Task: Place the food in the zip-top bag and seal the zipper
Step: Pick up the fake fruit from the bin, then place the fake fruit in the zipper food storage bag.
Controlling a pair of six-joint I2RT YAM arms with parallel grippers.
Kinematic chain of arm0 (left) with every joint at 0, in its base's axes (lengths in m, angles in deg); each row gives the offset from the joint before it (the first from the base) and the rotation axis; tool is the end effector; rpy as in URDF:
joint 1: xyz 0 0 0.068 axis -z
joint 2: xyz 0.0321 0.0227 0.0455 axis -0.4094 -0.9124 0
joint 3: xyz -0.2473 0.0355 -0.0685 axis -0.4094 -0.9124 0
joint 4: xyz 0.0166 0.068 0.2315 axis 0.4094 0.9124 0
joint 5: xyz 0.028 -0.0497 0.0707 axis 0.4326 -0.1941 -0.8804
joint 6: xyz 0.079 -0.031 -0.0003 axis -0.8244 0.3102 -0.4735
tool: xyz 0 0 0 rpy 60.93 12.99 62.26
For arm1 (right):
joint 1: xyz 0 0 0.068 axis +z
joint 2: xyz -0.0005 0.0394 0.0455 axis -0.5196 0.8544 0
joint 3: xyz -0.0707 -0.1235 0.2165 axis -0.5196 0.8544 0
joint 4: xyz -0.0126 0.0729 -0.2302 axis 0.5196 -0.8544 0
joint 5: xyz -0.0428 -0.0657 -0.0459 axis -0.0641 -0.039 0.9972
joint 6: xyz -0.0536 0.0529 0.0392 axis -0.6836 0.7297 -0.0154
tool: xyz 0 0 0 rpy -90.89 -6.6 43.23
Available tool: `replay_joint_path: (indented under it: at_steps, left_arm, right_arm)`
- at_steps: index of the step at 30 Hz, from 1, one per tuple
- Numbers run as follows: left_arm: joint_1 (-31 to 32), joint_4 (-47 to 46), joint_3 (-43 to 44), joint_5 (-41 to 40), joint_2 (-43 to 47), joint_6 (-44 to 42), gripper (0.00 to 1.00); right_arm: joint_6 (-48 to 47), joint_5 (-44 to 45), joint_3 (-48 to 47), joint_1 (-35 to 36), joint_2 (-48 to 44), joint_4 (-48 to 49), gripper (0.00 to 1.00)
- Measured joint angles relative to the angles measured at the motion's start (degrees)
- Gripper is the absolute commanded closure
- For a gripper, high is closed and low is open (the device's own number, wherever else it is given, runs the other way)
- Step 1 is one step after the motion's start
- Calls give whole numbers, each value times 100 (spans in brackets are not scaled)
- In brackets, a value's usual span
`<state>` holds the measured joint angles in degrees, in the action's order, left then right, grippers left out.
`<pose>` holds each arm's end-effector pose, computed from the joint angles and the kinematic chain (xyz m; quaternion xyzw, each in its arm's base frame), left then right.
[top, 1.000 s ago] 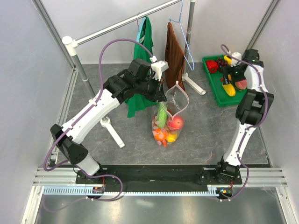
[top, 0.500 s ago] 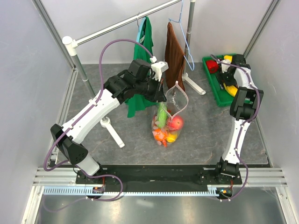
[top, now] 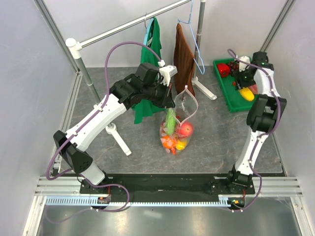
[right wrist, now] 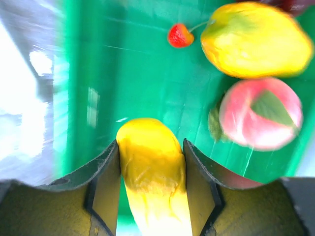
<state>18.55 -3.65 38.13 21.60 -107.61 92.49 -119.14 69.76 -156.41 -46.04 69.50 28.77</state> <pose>0.2444 -0.2579 0.3681 0.2766 0.8440 -0.3384 0.3109 0.4713 -0.1126 0.1927 -0.1594 0.9503 -0.0364 0.2649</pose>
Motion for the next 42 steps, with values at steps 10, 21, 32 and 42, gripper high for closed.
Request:
replay_joint_path:
  at_steps: [10,21,32,42]
  left_arm:
    - [-87,0,-153,133,2,0,98]
    - [-164,-2,-225,385,72,0,98]
    - [-177,-7,-227,581,72,2,98]
    - [-203,-9,-227,649,72,4,98]
  right_arm:
    - [1742,-3762,1818,-885,-3775,605,100]
    - [5718,-5436,4723,597,-6841,5069,100]
    - [7167,-4094,5294,2481,-6048,7709,100]
    - [5613,-3744,5888,2992,-6017,7324,87]
